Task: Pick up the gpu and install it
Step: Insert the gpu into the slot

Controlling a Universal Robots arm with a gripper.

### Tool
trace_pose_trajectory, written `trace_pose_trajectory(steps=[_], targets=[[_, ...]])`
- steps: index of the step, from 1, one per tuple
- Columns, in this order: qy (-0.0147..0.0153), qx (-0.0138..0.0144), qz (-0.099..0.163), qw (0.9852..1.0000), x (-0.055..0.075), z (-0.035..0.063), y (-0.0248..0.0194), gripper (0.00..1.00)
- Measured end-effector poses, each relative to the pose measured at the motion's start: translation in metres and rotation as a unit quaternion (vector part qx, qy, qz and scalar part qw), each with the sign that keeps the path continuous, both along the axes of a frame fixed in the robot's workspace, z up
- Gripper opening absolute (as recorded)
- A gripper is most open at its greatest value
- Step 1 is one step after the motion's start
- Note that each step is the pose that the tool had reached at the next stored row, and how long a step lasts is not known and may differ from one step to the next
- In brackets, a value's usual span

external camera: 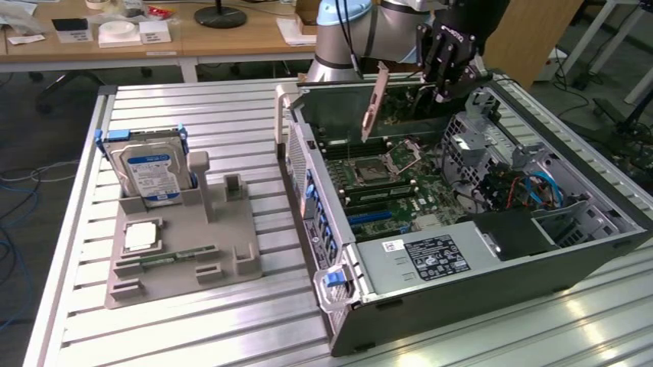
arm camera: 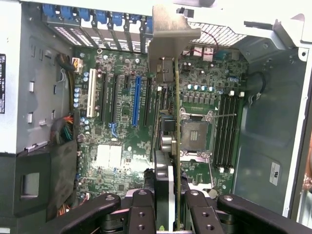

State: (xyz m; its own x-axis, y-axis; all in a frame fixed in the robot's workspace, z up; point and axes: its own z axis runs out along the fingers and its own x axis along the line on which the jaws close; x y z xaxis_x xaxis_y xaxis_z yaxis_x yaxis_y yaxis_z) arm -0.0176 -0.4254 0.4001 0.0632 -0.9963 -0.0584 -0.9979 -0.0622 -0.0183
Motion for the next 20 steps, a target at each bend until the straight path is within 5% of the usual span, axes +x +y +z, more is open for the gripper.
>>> trace_pose_trajectory(steps=[9,13,20], targets=[[-0.0001,-0.0003,-0.033,0.9995,-0.005,-0.0054,0.0007,0.28],[-0.0001,-0.0004,-0.061,0.9981,-0.005,-0.0128,0.0007,0.28],[0.0005,-0.0010,-0.056,0.9984,-0.011,-0.0249,0.0007,0.28]])
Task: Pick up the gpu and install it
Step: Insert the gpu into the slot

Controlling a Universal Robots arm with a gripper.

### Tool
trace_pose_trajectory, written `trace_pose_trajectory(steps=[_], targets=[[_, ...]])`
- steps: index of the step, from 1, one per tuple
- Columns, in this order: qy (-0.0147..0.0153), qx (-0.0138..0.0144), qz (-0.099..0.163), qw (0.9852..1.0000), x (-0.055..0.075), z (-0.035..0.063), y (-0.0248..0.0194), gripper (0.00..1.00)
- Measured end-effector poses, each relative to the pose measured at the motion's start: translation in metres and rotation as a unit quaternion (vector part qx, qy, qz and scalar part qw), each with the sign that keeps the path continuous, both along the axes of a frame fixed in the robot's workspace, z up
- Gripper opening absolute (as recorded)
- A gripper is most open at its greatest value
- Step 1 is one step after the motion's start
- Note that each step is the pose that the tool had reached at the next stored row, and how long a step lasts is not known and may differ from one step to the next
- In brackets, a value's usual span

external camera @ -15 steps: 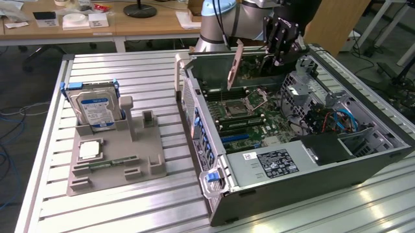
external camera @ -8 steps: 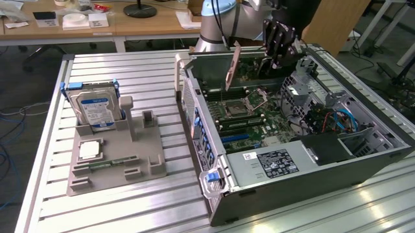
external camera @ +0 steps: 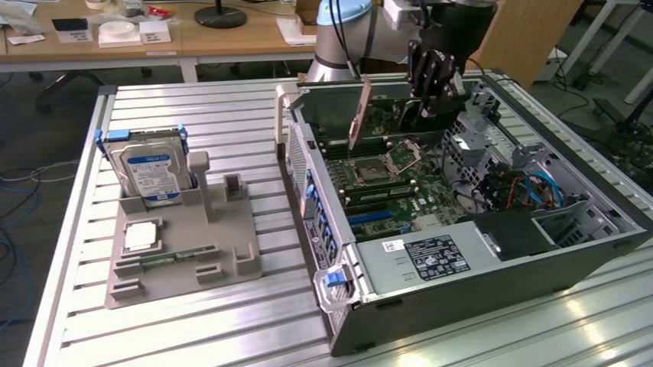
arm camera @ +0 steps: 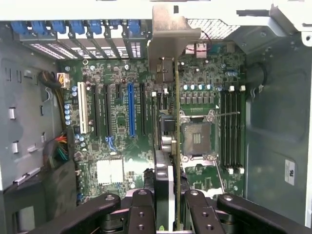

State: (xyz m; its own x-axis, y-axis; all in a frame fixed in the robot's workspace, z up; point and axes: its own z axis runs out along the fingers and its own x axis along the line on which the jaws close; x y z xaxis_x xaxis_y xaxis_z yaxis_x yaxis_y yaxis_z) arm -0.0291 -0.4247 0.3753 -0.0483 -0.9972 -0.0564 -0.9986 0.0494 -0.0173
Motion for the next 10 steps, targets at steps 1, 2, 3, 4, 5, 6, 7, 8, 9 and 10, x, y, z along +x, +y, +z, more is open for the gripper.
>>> trace_pose_trajectory(steps=[1,2,3,4,5,6,7,8,9,10], targets=[[0.0000,0.0000,0.001,1.0000,0.000,-0.0018,0.0000,0.28],[0.0000,0.0000,0.001,1.0000,0.000,-0.0037,0.0000,0.28],[0.0000,0.0000,0.001,1.0000,0.000,-0.0054,0.0000,0.28],[0.0000,0.0000,0.002,1.0000,0.000,-0.0072,0.0000,0.28],[0.0000,0.0000,0.002,1.0000,0.000,-0.0090,0.0000,0.28],[0.0000,0.0000,0.002,1.0000,0.000,-0.0108,0.0000,0.28],[0.0002,-0.0001,0.002,1.0000,0.000,-0.0126,-0.0010,0.28],[0.0003,-0.0001,0.002,1.0000,-0.001,-0.0144,-0.0032,0.28],[0.0005,-0.0001,0.003,1.0000,-0.001,-0.0163,-0.0053,0.28],[0.0006,0.0000,0.003,1.0000,-0.001,-0.0179,-0.0075,0.28]])
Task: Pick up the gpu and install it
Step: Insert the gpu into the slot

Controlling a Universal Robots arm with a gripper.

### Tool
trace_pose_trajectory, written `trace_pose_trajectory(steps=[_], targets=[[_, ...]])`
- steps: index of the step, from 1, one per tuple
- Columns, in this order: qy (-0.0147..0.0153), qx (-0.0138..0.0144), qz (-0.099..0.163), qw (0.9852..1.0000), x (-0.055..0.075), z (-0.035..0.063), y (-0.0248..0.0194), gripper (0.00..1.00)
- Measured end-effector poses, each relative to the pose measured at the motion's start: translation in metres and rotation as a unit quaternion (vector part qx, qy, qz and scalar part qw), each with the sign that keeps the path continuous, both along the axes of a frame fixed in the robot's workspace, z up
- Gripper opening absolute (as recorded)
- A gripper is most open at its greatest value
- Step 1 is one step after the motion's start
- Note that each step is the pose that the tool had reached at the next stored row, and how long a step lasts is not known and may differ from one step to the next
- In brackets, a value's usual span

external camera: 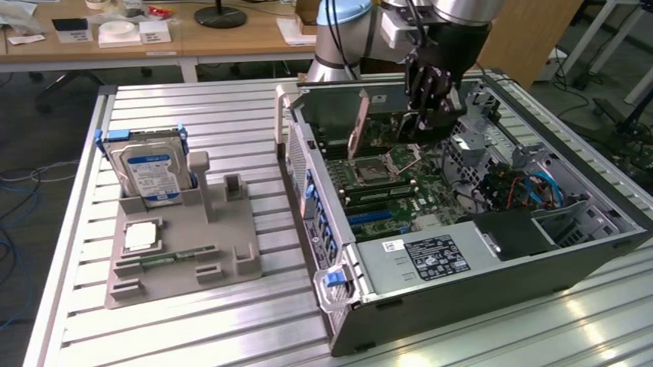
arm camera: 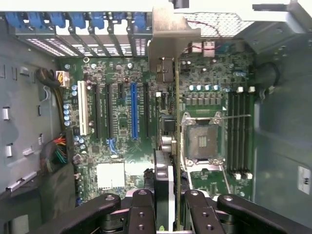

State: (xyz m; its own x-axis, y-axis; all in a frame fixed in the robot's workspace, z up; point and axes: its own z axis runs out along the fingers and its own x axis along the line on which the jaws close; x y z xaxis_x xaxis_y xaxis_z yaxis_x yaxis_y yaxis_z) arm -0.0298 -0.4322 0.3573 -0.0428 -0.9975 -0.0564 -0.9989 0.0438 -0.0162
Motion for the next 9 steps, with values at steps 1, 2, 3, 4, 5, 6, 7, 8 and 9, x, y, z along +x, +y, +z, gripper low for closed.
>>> trace_pose_trajectory(steps=[1,2,3,4,5,6,7,8,9], targets=[[0.0001,-0.0001,0.000,1.0000,0.000,-0.0016,-0.0019,0.28],[0.0000,0.0001,0.000,1.0000,-0.001,-0.0035,-0.0028,0.28],[0.0001,0.0001,0.000,1.0000,-0.002,-0.0053,-0.0031,0.28],[0.0002,0.0000,0.000,1.0000,-0.004,-0.0070,-0.0031,0.28],[0.0002,0.0000,0.000,1.0000,-0.006,-0.0088,-0.0031,0.28],[0.0001,0.0001,0.000,1.0000,-0.008,-0.0107,-0.0031,0.28],[0.0002,0.0000,0.001,1.0000,-0.010,-0.0125,-0.0031,0.28],[0.0003,-0.0001,0.001,1.0000,-0.010,-0.0142,-0.0035,0.28],[0.0004,-0.0001,0.001,1.0000,-0.010,-0.0159,-0.0054,0.28]])
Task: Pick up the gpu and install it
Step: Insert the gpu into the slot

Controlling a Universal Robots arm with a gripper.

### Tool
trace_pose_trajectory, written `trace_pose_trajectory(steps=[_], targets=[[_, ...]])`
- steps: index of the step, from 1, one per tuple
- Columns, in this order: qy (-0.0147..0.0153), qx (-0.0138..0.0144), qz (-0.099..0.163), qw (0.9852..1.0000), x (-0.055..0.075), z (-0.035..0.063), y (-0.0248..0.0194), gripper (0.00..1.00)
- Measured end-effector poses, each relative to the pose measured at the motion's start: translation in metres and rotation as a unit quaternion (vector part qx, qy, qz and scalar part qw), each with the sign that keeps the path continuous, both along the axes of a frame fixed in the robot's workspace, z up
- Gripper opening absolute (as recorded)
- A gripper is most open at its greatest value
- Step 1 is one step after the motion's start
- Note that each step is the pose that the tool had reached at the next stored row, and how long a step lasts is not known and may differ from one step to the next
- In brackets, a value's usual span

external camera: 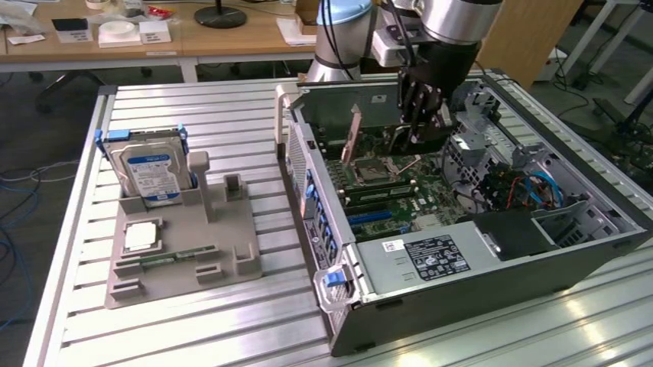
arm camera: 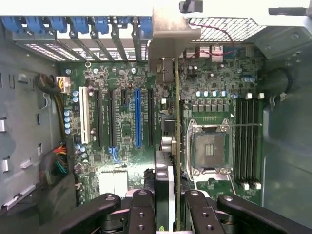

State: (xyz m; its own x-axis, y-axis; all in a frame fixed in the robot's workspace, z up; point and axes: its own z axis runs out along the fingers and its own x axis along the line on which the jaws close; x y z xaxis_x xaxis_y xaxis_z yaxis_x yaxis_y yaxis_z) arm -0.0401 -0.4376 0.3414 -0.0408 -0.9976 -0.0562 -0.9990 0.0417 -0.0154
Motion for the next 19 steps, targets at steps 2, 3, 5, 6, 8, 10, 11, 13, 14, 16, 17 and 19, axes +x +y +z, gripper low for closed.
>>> trace_pose_trajectory(steps=[2,3,5,6,8,10,11,13,14,16,17,19], targets=[[0.0000,0.0001,0.000,1.0000,0.000,-0.0021,-0.0055,0.28],[0.0000,0.0002,0.000,1.0000,0.000,-0.0032,-0.0083,0.28],[0.0000,0.0001,0.000,1.0000,-0.001,-0.0056,-0.0116,0.28],[0.0000,0.0002,0.000,1.0000,-0.001,-0.0069,-0.0123,0.28],[0.0000,0.0001,0.001,1.0000,-0.002,-0.0101,-0.0132,0.28],[0.0000,0.0001,0.002,1.0000,-0.003,-0.0137,-0.0132,0.28],[0.0000,0.0001,0.003,1.0000,-0.003,-0.0155,-0.0133,0.28],[0.0000,0.0001,0.004,1.0000,-0.004,-0.0191,-0.0133,0.28],[0.0000,0.0002,0.005,1.0000,-0.006,-0.0210,-0.0133,0.28],[0.0000,0.0001,0.005,1.0000,-0.009,-0.0244,-0.0133,0.28],[0.0000,0.0001,0.006,1.0000,-0.010,-0.0260,-0.0133,0.28],[0.0001,-0.0001,0.006,1.0000,-0.010,-0.0290,-0.0150,0.28]])
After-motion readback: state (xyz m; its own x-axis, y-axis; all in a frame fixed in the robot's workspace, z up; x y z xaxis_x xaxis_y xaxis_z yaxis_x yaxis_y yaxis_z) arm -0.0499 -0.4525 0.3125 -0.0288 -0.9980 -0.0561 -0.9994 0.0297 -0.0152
